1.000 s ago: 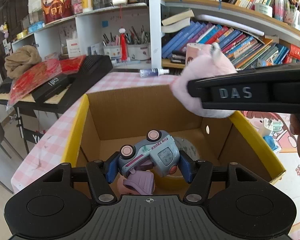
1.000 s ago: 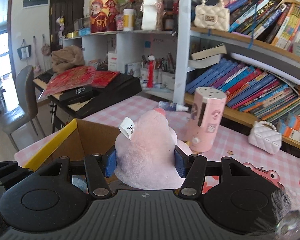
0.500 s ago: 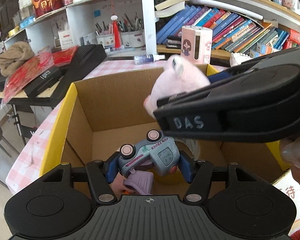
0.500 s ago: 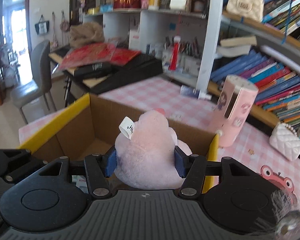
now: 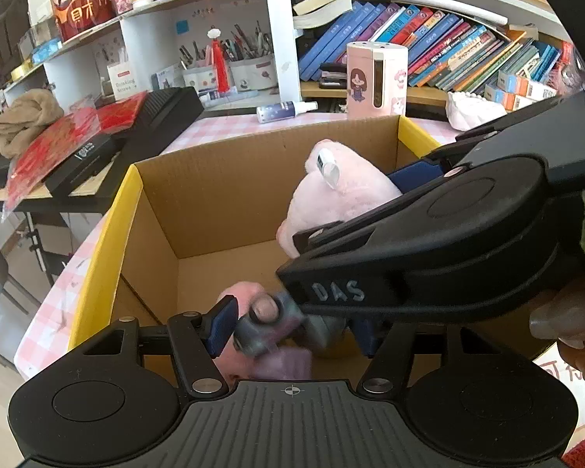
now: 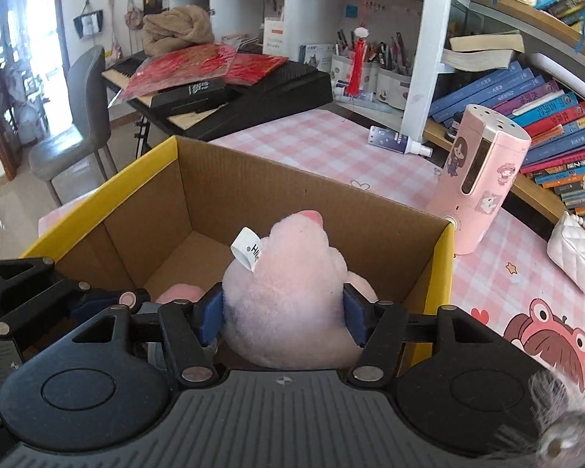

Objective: Organize objects
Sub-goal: 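Lower into the box and open both grippers to drop truck and pig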

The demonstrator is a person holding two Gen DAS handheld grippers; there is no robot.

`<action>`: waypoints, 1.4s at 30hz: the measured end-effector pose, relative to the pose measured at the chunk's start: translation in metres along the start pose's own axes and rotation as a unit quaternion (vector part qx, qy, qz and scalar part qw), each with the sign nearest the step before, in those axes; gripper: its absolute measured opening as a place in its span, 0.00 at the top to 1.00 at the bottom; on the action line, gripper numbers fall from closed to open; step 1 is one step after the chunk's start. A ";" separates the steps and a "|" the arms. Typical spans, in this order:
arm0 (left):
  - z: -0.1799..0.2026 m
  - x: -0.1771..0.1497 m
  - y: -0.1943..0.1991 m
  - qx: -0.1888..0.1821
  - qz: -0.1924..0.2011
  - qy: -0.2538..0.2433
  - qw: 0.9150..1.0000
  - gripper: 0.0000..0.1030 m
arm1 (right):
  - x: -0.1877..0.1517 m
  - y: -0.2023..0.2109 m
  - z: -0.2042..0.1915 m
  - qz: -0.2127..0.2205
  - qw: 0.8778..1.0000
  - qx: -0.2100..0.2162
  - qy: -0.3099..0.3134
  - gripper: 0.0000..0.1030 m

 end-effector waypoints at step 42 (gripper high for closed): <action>-0.051 -0.032 0.115 0.025 0.122 0.078 0.989 0.11 | -0.059 0.147 0.000 0.126 0.971 -0.171 -0.107 0.22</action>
Point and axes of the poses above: each gripper's, at about its wrist camera, not at the fingertips, and y roughly against the way its jaws point, z to its right, x to its top, the point moved 7 cm from there along -y, roughly the way its jaws point, and after that the axes turned 4 degrees about x, right-handed, at the moved point
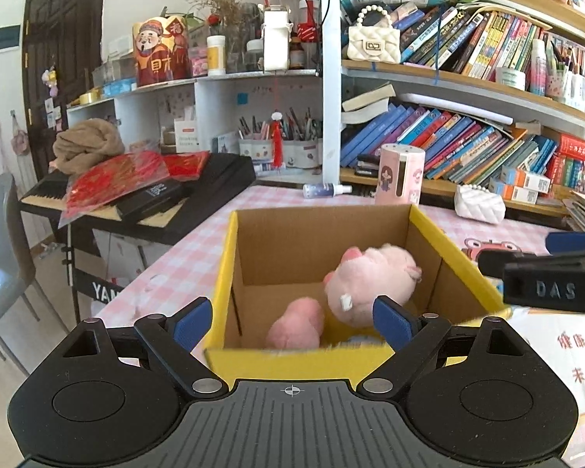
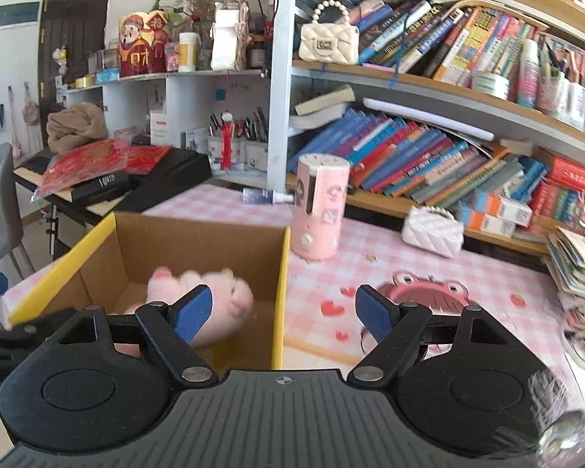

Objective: Organize objects
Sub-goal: 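Lower into the box and open both grippers to drop truck and pig, then move both grippers back toward the charger and packets on the table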

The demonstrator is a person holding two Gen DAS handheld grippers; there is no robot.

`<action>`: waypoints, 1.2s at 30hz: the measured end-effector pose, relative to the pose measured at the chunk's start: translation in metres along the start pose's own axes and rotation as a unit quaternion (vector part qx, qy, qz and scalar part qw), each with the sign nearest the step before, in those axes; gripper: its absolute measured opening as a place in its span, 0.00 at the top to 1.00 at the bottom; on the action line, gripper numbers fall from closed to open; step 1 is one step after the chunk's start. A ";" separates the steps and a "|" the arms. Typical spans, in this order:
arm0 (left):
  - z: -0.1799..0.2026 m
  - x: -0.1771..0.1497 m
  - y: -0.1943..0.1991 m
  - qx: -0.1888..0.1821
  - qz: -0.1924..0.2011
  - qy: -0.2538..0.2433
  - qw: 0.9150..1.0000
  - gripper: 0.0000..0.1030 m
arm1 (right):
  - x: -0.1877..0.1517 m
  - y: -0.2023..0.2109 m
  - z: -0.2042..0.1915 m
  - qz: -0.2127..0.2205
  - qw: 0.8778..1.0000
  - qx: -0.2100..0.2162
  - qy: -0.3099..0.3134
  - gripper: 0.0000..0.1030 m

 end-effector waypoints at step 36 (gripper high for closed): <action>0.019 -0.088 0.068 -0.068 -0.086 -0.077 0.991 0.06 | -0.133 0.093 -0.024 -0.127 0.989 -0.052 -0.058 0.19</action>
Point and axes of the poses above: each gripper's, at about its wrist camera, not at the fingertips, and y roughly against the way its jaws point, z to its right, x to its top, the point moved 7 cm from there along -y, roughly the way its jaws point, and after that the axes turned 4 degrees about x, right-handed, at the moved point
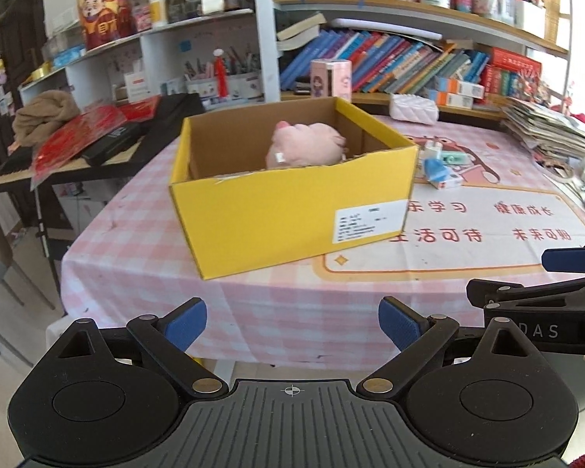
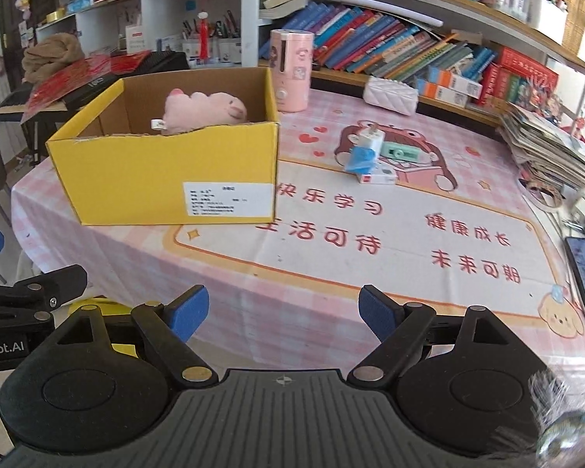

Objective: Organize objects
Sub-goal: 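Move both grippers back toward the charger and packets on the table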

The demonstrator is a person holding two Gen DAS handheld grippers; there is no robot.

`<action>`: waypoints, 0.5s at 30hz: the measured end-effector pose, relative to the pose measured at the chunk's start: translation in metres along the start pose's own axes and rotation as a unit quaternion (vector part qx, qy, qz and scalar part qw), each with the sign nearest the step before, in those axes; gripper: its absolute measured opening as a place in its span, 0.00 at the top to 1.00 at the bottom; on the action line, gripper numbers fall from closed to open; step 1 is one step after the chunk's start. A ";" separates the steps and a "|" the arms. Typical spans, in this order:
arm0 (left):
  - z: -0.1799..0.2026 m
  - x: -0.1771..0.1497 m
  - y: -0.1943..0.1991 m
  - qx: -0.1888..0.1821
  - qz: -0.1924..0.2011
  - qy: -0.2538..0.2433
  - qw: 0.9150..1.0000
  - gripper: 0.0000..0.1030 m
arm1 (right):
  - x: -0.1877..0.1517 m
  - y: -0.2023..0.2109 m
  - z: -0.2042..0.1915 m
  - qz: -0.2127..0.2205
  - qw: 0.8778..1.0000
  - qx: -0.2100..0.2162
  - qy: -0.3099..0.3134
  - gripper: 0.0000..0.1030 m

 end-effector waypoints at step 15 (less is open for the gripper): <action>0.045 0.013 -0.011 -0.055 0.007 -0.042 0.998 0.06 | -0.008 0.008 0.042 -0.002 0.998 -0.056 -0.040 0.18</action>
Point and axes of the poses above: each gripper's, at about its wrist camera, not at the fingertips, and y roughly against the way its jaws point, z to its right, x to its top, the point moved 7 cm from there along -y, roughly the way its jaws point, and after that the axes turned 4 degrees about x, right-handed, at the moved point
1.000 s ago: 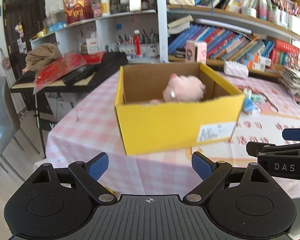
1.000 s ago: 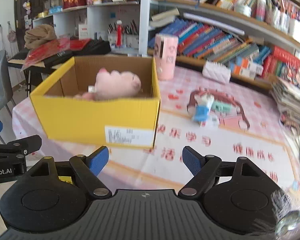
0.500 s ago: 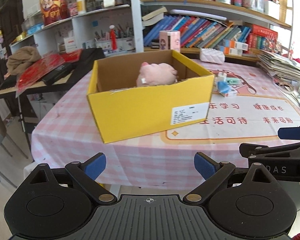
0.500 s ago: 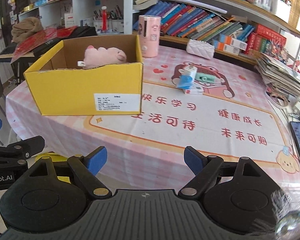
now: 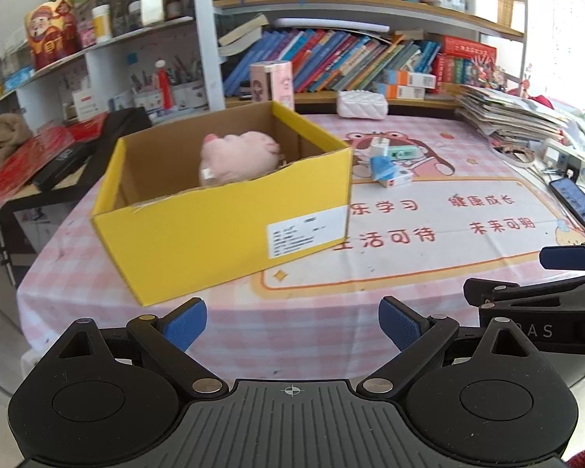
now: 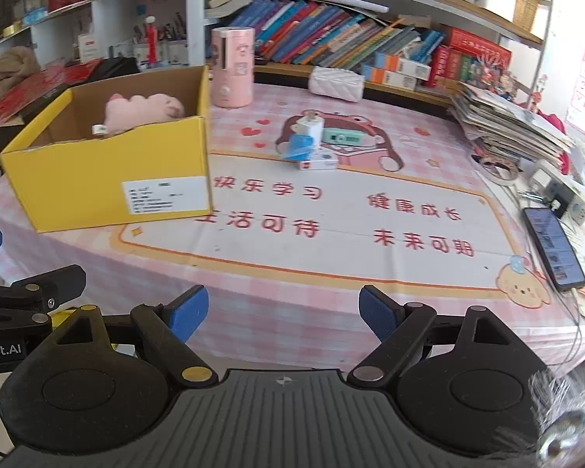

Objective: Organize objects
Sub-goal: 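Move both grippers back toward the charger and packets on the table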

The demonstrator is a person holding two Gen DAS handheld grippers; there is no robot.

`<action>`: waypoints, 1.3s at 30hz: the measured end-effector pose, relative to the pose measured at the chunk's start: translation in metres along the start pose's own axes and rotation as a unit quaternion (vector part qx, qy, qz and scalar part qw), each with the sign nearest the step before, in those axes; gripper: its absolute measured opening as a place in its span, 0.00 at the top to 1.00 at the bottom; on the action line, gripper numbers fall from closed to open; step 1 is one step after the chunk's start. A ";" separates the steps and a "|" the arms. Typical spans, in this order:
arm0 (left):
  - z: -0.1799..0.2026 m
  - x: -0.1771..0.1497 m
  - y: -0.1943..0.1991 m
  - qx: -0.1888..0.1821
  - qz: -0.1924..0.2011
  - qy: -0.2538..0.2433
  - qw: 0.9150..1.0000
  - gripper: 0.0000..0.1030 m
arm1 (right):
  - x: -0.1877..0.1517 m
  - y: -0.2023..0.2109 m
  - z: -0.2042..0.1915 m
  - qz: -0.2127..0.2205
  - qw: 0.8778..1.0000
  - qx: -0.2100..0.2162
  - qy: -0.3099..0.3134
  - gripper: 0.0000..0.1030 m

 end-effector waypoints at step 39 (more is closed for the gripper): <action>0.082 0.075 -0.068 -0.036 0.021 -0.005 0.999 0.07 | 0.059 -0.059 0.095 -0.004 1.000 -0.008 -0.004 0.21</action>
Point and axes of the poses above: each gripper's, at about its wrist camera, not at the fingertips, and y roughly against the way its jaws point, z to its right, x to its top, the point moved 7 cm from there along -y, roughly the way its jaws point, and after that the axes turned 4 degrees about x, right-handed, at the moved point
